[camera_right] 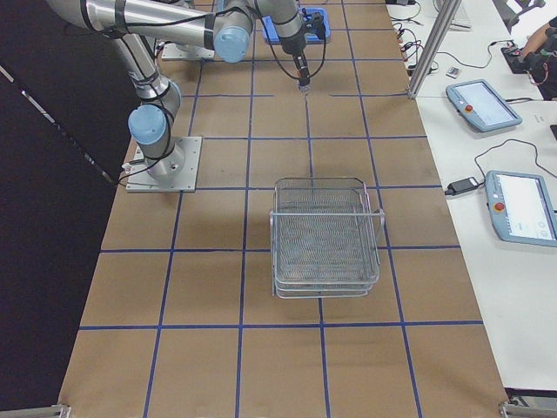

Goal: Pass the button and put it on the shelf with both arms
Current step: 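Carry the button with the right gripper over the wire-mesh basket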

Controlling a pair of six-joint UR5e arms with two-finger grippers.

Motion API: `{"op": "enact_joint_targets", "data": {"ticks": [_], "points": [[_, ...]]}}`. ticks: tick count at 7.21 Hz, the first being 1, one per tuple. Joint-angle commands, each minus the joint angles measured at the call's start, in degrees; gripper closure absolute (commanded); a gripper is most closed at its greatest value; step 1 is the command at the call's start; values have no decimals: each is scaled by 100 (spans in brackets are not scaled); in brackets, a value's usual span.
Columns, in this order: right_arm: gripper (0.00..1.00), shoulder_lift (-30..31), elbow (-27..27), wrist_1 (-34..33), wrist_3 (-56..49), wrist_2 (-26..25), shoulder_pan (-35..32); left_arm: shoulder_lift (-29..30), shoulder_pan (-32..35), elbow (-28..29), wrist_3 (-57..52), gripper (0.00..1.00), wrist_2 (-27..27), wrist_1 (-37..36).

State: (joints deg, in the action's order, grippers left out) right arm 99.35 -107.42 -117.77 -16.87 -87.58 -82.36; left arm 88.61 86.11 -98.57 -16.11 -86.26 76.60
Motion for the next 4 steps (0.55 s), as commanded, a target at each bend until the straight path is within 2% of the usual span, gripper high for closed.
{"op": "enact_joint_targets", "data": {"ticks": [1,2,3,4], "points": [[87,23,264,497,-646,-303,1155,146,11,765,959,0,-391,1209],[87,-38,301,597,-1765,-303,1796,174,115,996,1178,0,-374,1399],[87,-273,284,572,-2481,-207,2551,35,421,998,1276,0,-400,1436],[89,-598,301,441,-2819,-206,3011,-27,554,937,1269,0,-374,1497]]}}
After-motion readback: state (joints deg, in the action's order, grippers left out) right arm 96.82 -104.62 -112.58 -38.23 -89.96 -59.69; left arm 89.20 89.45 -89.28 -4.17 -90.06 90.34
